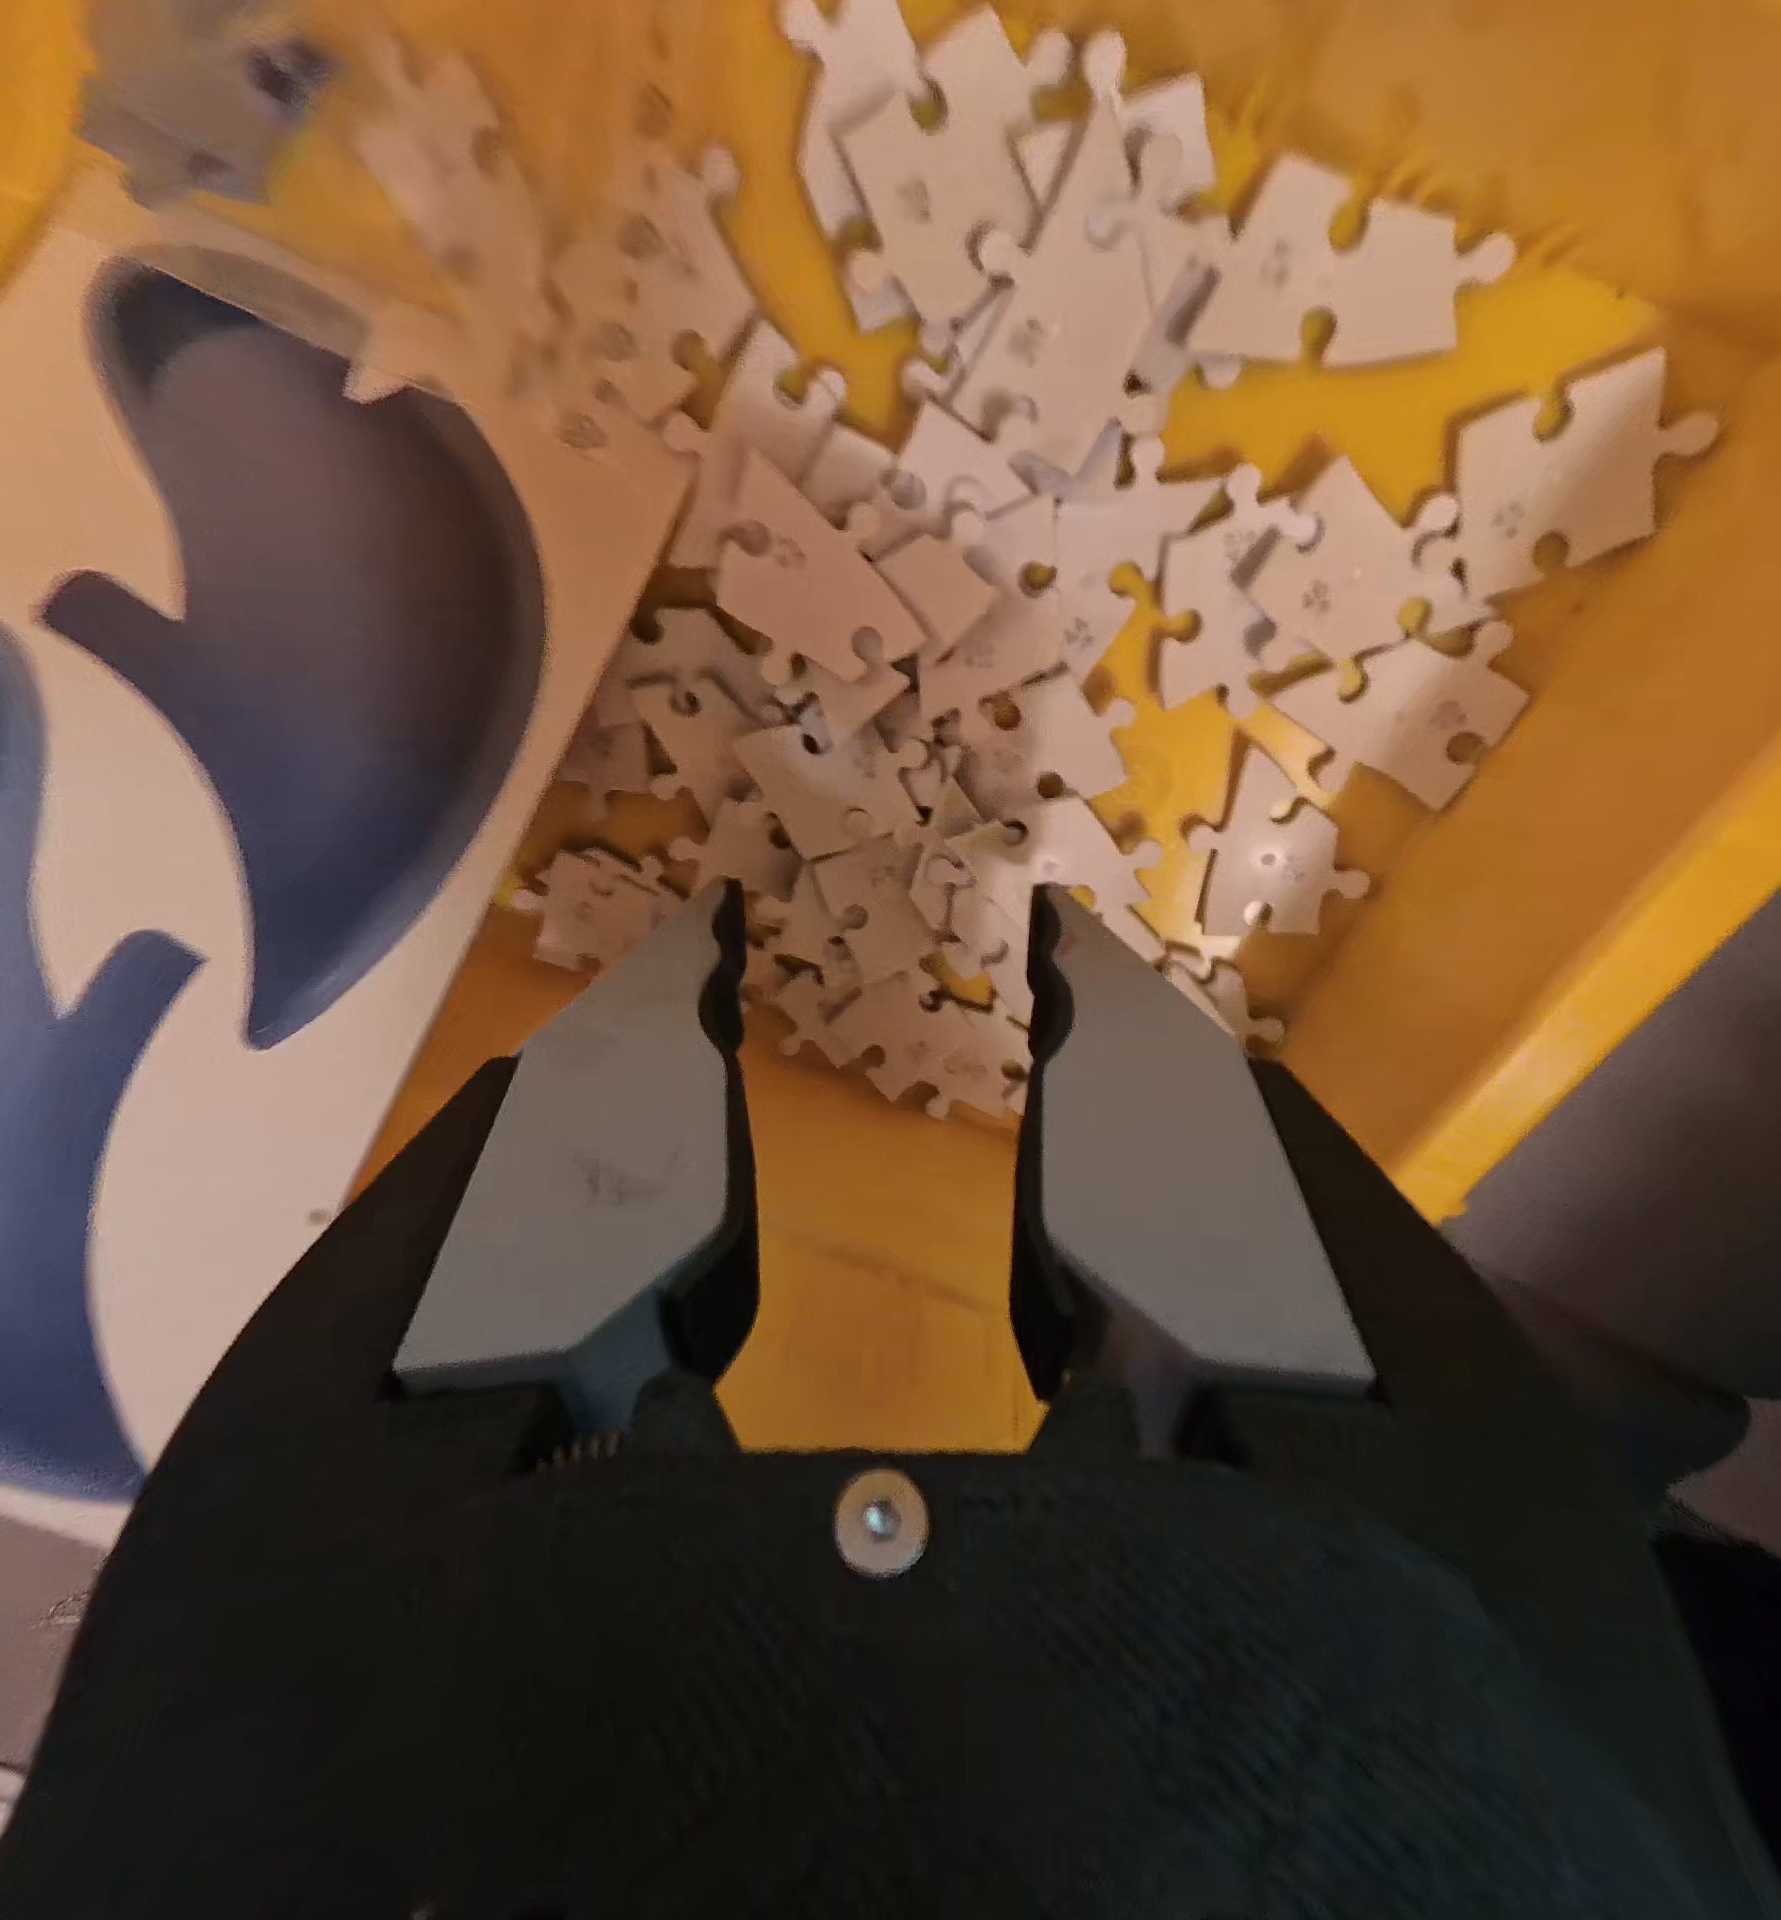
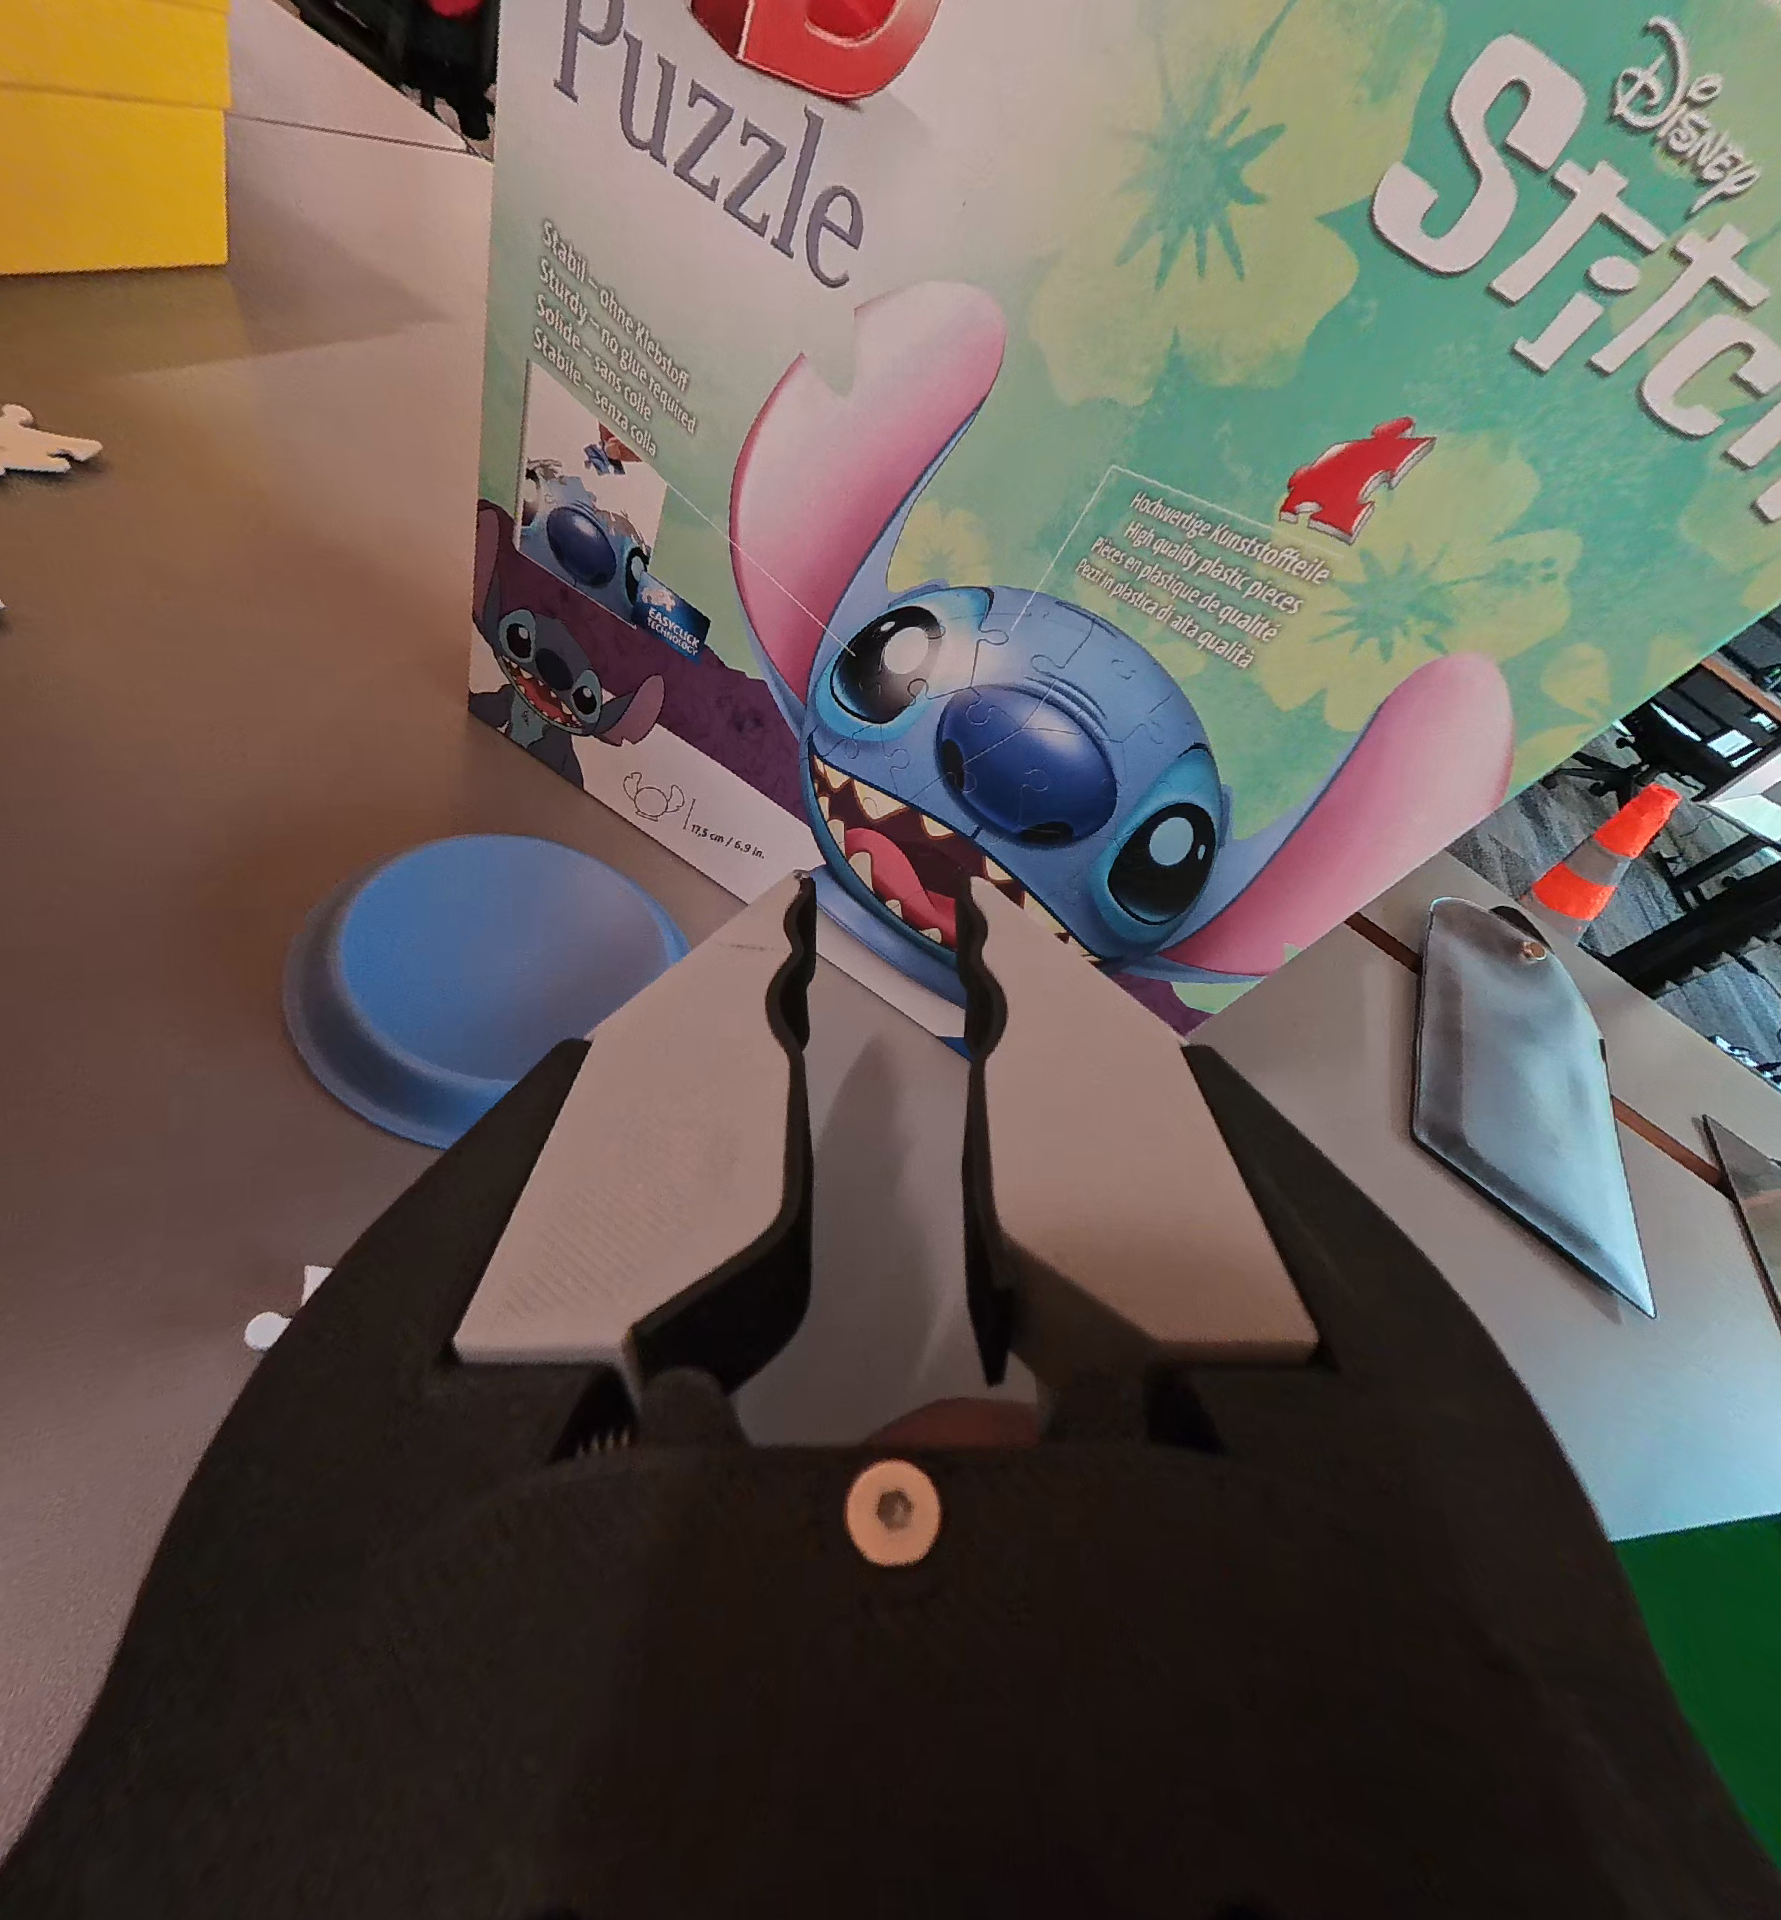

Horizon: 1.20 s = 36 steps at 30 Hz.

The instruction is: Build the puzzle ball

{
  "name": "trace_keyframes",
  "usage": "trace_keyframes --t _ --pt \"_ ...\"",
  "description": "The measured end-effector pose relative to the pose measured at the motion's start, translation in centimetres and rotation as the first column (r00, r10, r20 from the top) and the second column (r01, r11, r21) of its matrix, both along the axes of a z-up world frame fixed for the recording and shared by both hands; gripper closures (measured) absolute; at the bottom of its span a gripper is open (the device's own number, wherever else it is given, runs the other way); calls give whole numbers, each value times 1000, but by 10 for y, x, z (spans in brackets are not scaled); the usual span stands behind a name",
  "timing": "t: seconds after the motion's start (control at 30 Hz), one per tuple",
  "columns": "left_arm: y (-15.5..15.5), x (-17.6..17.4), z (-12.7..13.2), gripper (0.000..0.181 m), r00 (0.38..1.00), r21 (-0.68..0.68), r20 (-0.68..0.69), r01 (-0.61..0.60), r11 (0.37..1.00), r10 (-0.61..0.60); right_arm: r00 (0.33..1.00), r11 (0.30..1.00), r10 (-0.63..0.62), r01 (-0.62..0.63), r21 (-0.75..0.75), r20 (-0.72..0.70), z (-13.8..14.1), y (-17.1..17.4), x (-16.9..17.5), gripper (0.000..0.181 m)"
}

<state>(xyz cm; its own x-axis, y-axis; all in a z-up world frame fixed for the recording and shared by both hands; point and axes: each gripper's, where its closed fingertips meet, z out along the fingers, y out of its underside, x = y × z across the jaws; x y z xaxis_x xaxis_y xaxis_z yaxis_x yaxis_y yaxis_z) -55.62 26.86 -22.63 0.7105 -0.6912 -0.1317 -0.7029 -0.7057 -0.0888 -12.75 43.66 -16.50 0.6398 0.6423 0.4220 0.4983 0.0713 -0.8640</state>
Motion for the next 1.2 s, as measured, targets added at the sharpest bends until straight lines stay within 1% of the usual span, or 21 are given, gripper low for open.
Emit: trace_keyframes --t 0.07,0.1,0.2,0.23,0.3,0.37,0.43,0.5,0.6,0.7,0.77,0.9,1.0,1.03,1.07,1.2 --pt "-12 -1 -10 133 999 -75 -28 24 997 -26 1000 1000 0 0 2 -1 0 0 0 158" --pt "-14 0 -14 132 999 -96 -33 31 995 -34 1000 1000 0 0 2 0 0 0 0 158" --pt "-8 -2 -14 141 996 -72 -77 35 997 -40 1000 1000 0 0 4 2 0 0 0 158" --pt "-5 1 -12 146 997 -53 -66 40 998 -44 1000 1000 1 -1 4 3 0 0 0 158" --pt "-1 12 -9 162 998 -27 -5 56 998 -56 1000 1000 1 -1 4 5 0 0 -1 158" --pt "0 21 -4 165 996 -17 49 72 997 -71 1000 1000 2 -2 2 4 0 0 -1 158" --pt "3 20 1 164 996 11 59 64 998 -65 1000 1000 2 -2 1 4 0 0 -1 158" --pt "7 15 6 155 997 32 67 35 999 -38 1000 1000 3 -3 0 5 -1 0 -1 158" --pt "1 14 6 147 993 -13 115 19 1000 -17 1000 1000 6 -6 -1 10 -1 -1 -1 158" --pt "-14 26 5 146 977 -87 204 73 994 -54 1000 1000 6 -6 -2 14 -2 -1 -2 158" --pt "-21 32 2 146 971 -120 228 106 987 -77 1000 1000 6 -6 -3 13 -2 -1 -2 158" --pt "-26 32 -4 142 979 -149 174 131 980 -104 1000 1000 6 -6 0 11 -1 -1 -2 158" --pt "-35 43 -10 139 976 -179 163 173 969 -144 1000 1000 6 -6 0 13 -2 -1 -1 158" --pt "-35 42 -14 140 979 -178 129 179 968 -158 1000 1000 6 -6 -2 13 -2 -1 -2 158" --pt "-31 41 -14 147 981 -154 96 184 971 -170 1000 1000 7 -7 -2 13 -2 -1 -2 158" --pt "-30 40 -15 145 981 -139 71 189 972 -180 1000 1000 9 -9 2 14 -1 -1 -2 158"
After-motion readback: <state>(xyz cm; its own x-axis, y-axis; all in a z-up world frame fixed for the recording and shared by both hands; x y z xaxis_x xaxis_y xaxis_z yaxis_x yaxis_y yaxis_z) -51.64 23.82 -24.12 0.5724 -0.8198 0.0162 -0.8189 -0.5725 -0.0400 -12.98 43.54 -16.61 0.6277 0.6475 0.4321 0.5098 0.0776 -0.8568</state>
